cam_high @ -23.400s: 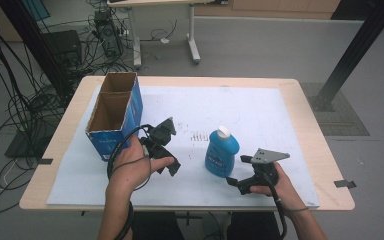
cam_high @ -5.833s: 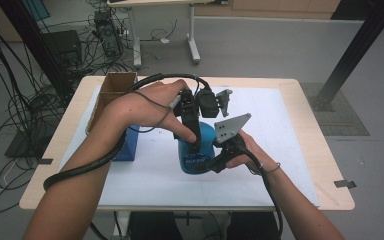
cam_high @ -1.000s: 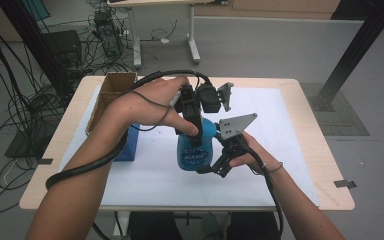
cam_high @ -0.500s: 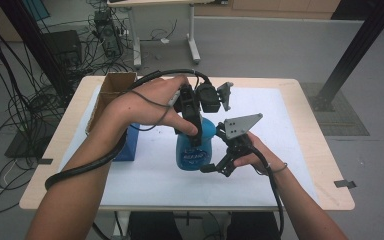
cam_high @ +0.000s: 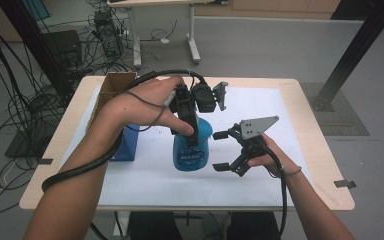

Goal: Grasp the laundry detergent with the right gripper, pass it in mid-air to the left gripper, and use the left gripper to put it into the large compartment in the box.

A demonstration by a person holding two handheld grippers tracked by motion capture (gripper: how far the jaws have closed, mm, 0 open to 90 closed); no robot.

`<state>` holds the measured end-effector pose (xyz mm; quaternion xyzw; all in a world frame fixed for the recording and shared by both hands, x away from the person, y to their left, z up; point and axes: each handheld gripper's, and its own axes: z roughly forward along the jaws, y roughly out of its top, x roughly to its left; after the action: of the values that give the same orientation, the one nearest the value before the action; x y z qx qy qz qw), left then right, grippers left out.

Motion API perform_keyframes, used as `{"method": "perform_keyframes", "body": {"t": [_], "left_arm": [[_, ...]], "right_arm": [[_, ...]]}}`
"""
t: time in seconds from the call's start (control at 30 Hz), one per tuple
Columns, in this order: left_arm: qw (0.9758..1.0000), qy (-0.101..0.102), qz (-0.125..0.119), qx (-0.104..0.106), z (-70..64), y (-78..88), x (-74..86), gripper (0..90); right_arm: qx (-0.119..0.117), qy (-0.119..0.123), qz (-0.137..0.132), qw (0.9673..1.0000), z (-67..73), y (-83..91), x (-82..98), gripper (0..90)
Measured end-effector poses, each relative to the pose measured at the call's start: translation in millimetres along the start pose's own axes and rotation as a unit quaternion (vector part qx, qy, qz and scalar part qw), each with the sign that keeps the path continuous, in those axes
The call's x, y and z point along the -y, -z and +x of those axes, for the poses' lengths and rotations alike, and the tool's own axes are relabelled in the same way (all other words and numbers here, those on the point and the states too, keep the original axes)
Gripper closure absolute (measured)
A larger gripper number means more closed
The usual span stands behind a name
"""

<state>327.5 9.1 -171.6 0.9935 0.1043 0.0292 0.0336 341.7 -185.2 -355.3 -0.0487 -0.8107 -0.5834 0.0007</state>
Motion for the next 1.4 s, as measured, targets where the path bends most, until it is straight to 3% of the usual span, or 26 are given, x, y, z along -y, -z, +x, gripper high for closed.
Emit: {"method": "perform_keyframes", "body": {"t": [0.27,0.47,0.6,0.8,0.83,0.9,0.97,1.17,1.3,1.4], "left_arm": [[1.0000,0.009,0.002,0.001,1.3,-1.0,5.9,37.2],[0.9999,0.015,0.002,0.001,1.4,1.2,9.6,37.2],[0.9999,0.016,0.002,-0.001,1.4,3.4,11.9,37.2],[0.9998,0.021,0.003,-0.003,1.7,4.9,15.8,37.2],[0.9997,0.022,0.004,-0.003,1.6,4.9,16.3,37.2],[0.9997,0.023,0.004,-0.003,1.4,4.9,17.0,37.2],[0.9997,0.025,0.005,-0.002,1.4,5.1,17.9,37.1],[0.9996,0.029,0.007,-0.003,1.8,6.9,19.5,37.2],[0.9993,0.036,0.004,-0.006,2.2,9.2,19.6,37.2],[0.9993,0.036,0.006,-0.009,3.1,12.6,19.5,37.2]], "right_arm": [[0.032,-0.007,0.029,0.9990,-5.6,24.2,8.7,3.3],[0.051,-0.012,0.078,0.9956,-6.9,38.8,11.0,3.7],[0.067,-0.025,0.144,0.9870,-10.3,46.1,12.3,5.3],[0.078,-0.043,0.213,0.9729,-15.9,57.7,15.0,3.7],[0.085,-0.049,0.230,0.9681,-17.2,59.5,15.6,4.0],[0.091,-0.056,0.248,0.9627,-18.6,62.6,16.7,4.3],[0.097,-0.062,0.278,0.9535,-20.1,65.7,17.8,5.1],[0.104,-0.065,0.336,0.9338,-22.5,71.4,18.4,5.2],[0.105,-0.065,0.366,0.9223,-21.3,71.8,18.2,6.3],[0.103,-0.066,0.380,0.9170,-20.3,71.0,18.2,6.4]]}}
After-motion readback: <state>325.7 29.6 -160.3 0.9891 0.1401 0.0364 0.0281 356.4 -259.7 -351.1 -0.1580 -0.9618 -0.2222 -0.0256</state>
